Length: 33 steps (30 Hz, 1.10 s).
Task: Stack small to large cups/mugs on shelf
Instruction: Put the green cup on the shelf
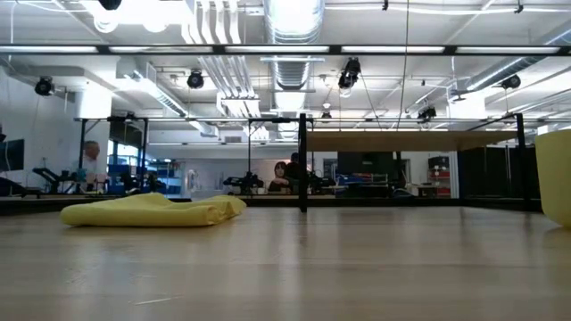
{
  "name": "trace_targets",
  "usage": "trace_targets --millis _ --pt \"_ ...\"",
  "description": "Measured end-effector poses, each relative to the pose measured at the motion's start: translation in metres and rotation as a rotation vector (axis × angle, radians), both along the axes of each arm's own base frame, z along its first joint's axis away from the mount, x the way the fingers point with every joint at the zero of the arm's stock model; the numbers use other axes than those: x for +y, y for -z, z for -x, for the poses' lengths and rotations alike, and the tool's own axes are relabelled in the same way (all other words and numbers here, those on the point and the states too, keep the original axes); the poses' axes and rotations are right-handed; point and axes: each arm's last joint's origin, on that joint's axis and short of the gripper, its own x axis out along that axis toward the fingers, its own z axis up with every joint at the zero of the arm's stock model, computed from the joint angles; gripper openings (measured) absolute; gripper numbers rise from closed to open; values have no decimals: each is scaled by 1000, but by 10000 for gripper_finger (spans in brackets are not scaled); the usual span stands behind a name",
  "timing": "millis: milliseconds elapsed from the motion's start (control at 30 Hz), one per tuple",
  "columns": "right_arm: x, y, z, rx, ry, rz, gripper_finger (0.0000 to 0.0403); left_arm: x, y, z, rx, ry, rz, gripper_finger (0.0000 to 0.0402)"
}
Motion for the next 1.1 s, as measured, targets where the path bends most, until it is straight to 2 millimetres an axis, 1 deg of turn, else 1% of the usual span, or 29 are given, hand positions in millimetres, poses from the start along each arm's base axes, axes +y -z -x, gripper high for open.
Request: trace_targets --millis 133,233,333,467,567,700,767,900,1000,1100 --pt "-3 20 -9 200 15 -84 9 -2 -1 6 -5 -1 -73 20" --pt "-6 31 -18 303 24 -123 9 -4 -3 9 -17 -3 -86 20" --pt "-9 40 -28 370 24 -143 9 -6 -3 13 -29 -3 -92 20" --pt "-16 52 -50 415 20 -147 9 -8 -5 19 -49 -4 -101 20" --pt "-20 63 -63 478 10 -155 9 -10 -5 22 -58 -4 -105 20" --pt "-23 78 -74 595 9 -192 9 -12 -6 26 -68 -5 -109 20" --pt "-24 84 -76 648 3 -208 9 -12 -2 27 -33 -3 -96 20" --pt "-22 90 -88 647 -55 -177 9 -12 12 27 94 1 -40 20" --pt "-18 94 -102 582 -152 -190 9 -11 17 24 149 4 -15 20" --pt "-12 94 -119 490 -262 -225 9 -11 19 24 167 5 -7 20"
